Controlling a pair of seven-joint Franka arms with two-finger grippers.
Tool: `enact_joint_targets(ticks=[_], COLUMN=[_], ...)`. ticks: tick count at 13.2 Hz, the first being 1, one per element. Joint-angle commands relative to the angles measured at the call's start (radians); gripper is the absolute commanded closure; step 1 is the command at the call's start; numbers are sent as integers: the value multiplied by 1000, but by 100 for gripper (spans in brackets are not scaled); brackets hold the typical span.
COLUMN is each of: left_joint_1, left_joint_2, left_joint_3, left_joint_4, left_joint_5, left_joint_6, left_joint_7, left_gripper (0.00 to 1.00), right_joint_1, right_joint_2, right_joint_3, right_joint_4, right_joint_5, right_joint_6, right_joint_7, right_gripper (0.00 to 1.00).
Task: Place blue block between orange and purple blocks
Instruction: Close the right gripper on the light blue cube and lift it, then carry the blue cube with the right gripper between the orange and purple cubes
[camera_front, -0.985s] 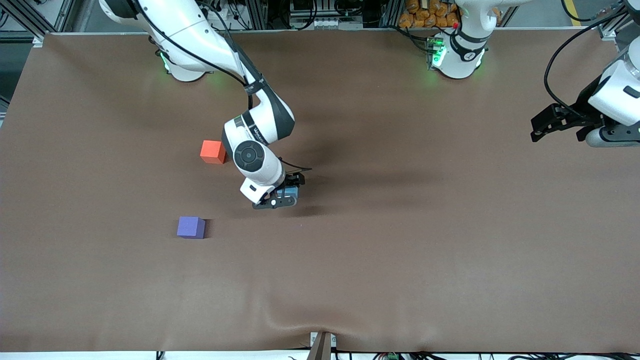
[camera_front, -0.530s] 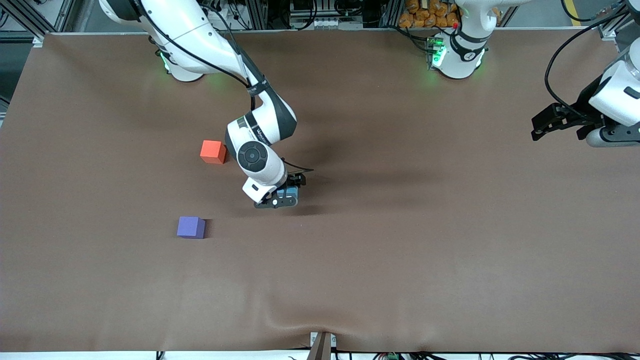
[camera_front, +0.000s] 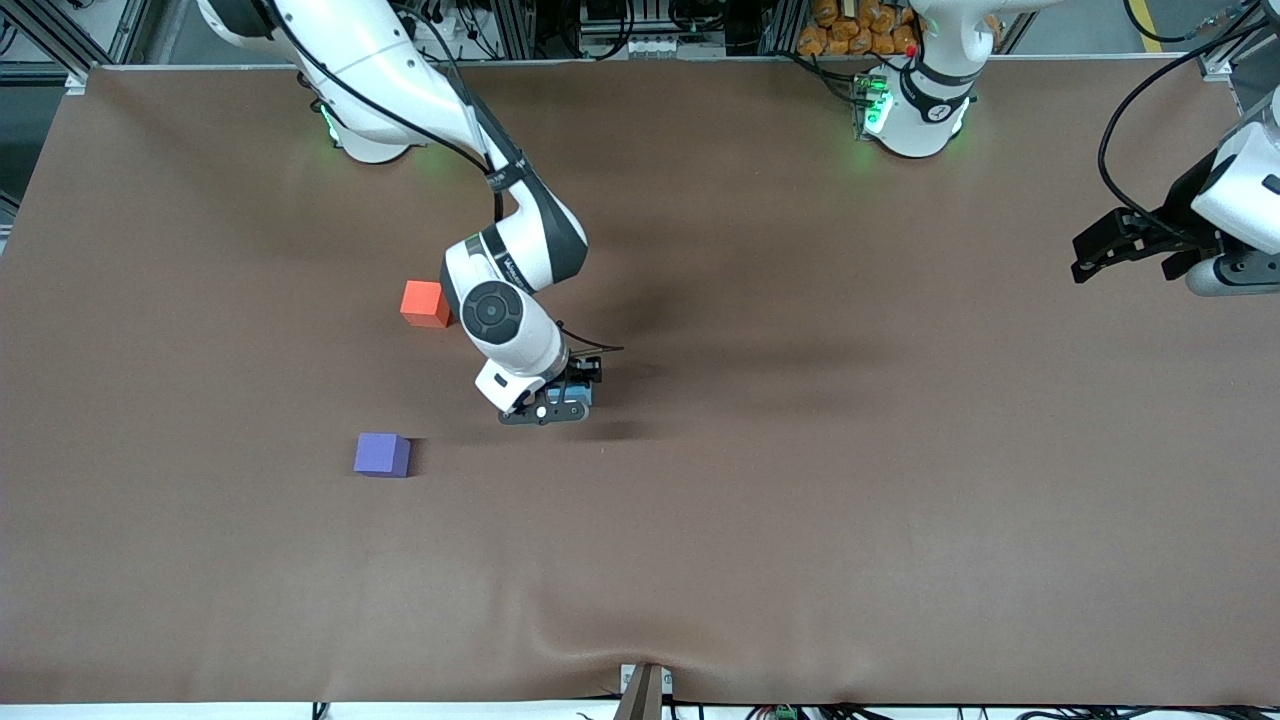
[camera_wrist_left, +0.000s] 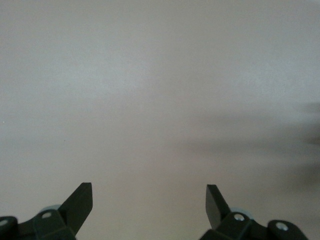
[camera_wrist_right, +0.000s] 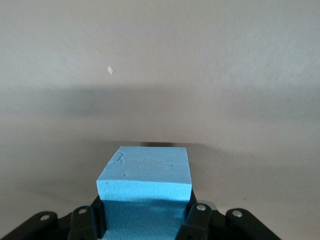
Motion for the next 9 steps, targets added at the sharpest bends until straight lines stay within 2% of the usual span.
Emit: enact_joint_targets(ticks=[1, 3, 5, 7, 9], left_joint_1=[4, -4, -7, -6, -4], left_joint_2=[-10, -10, -10, -12, -12], left_joint_3=[-10, -15, -21, -21, -21], left_joint_4=[-6, -6, -1, -1, -1], left_joint_5=[-17, -19, -26, -26, -28], left_joint_6=[5, 4, 2, -1, -1], left_joint_7=[12, 15, 15, 16, 15], left_gripper=[0, 0, 0, 0, 0], right_joint_1=[-37, -66, -98, -165, -251], right_joint_2=[-158, -241, -289, -300, -288], right_joint_3=[1, -44, -123, -131, -131], right_joint_4=[-32, -33, -33, -47, -114], right_joint_5=[2, -3, -3, -4, -11], right_joint_6=[-62, -174, -297, -369, -359], right_joint_7=[40, 41, 5, -109, -220], right_gripper=[100, 100, 100, 100, 100])
